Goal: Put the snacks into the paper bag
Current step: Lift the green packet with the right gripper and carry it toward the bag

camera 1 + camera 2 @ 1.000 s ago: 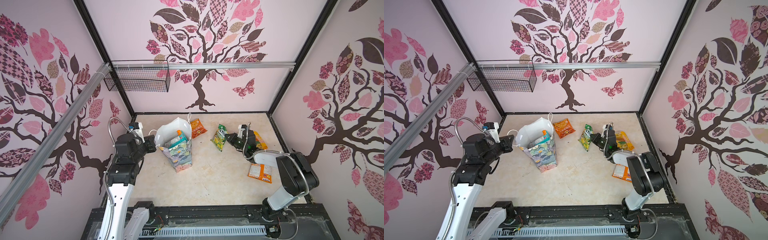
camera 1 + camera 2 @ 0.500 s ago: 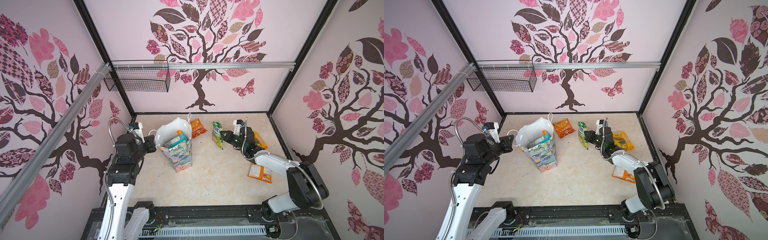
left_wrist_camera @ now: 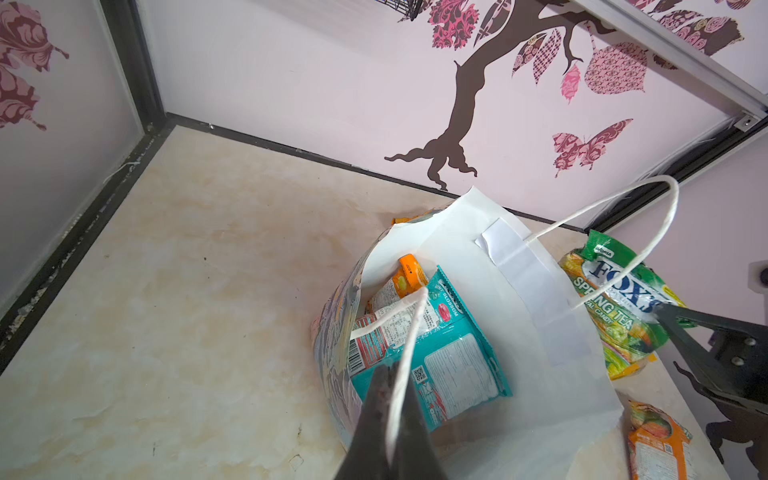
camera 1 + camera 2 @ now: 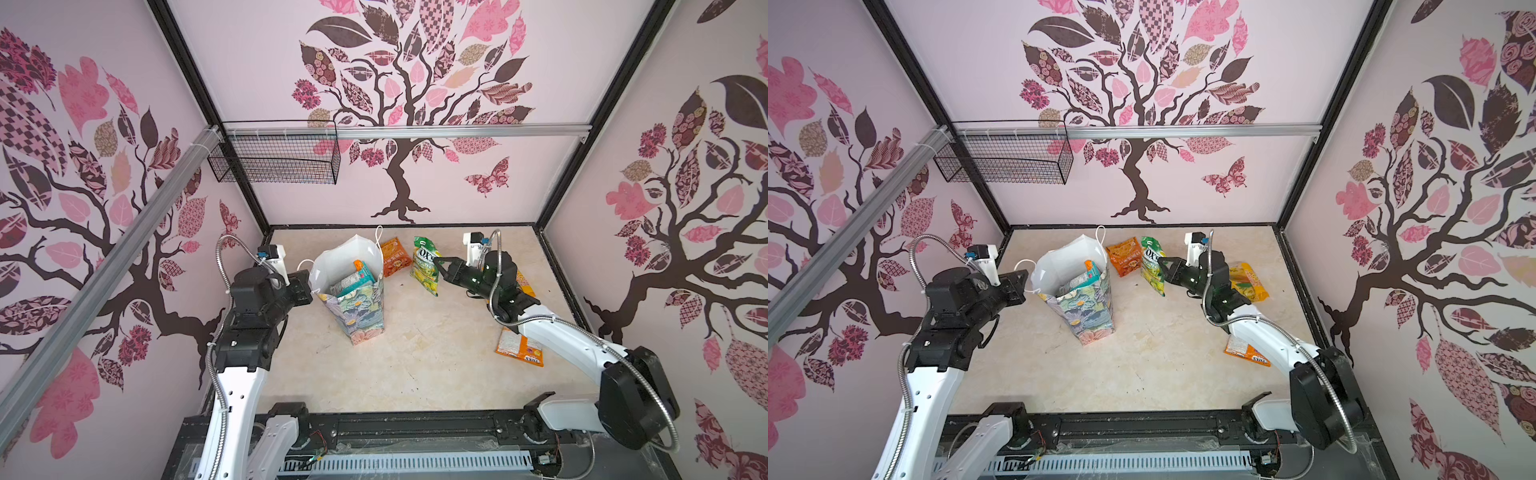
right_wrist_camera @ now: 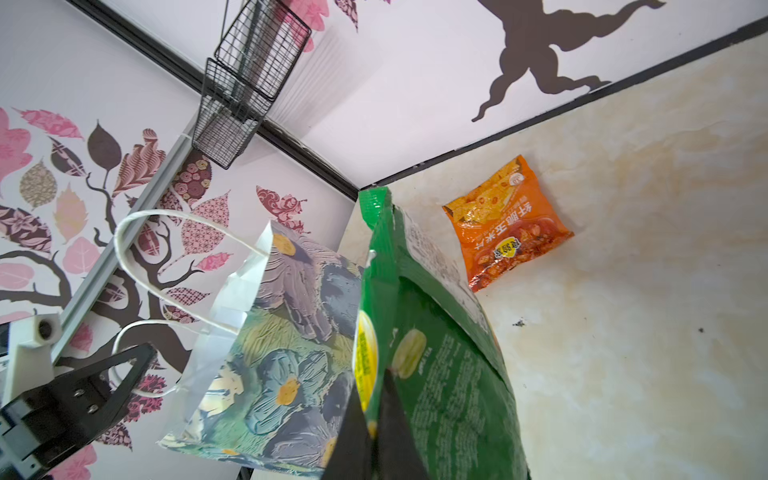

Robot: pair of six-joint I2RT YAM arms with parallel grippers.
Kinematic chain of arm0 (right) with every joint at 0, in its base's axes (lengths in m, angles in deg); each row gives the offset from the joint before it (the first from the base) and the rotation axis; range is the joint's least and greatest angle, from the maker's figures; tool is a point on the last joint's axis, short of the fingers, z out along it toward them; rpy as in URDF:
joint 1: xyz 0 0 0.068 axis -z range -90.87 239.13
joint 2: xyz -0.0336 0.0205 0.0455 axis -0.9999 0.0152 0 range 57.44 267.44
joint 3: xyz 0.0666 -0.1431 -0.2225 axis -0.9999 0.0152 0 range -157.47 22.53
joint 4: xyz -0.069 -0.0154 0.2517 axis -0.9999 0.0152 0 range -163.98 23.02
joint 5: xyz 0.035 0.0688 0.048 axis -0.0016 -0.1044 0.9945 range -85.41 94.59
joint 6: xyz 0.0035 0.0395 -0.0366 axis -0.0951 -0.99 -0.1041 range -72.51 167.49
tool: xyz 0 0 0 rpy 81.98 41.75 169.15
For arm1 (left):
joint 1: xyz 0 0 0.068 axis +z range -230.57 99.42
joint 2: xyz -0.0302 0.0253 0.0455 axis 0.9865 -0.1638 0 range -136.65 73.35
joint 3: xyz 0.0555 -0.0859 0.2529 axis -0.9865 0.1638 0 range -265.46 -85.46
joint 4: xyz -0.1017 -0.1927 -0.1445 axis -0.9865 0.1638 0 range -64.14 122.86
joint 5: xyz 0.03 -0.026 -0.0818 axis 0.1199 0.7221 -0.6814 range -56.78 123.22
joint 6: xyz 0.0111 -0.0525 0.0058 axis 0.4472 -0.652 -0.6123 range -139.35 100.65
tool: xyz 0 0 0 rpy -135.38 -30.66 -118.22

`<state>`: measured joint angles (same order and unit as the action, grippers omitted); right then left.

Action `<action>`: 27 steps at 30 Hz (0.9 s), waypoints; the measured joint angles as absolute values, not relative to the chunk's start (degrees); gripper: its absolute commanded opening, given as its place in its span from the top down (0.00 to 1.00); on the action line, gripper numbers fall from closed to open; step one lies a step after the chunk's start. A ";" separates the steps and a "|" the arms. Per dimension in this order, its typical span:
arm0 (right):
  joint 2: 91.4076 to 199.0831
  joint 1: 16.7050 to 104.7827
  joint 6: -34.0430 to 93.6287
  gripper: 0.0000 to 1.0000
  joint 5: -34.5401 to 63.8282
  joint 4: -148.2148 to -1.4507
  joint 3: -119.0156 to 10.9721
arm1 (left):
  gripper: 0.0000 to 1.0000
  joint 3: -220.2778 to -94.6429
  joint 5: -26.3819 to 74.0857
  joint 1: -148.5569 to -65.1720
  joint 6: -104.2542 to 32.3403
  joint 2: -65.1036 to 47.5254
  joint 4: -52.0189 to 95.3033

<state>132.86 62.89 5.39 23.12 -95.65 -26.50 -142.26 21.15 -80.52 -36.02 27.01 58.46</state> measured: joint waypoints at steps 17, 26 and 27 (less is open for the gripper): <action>124.56 60.11 8.42 1.00 23.12 -85.95 -29.43 | 1.00 -142.23 21.15 -80.52 -36.06 27.16 58.05; 124.51 54.84 11.29 1.00 23.12 -82.54 -34.05 | 1.00 -142.23 21.15 -80.50 -36.15 27.14 58.05; 124.51 54.56 11.53 1.00 23.14 -82.28 -34.20 | 1.00 -142.23 21.13 -80.52 -36.19 27.14 58.05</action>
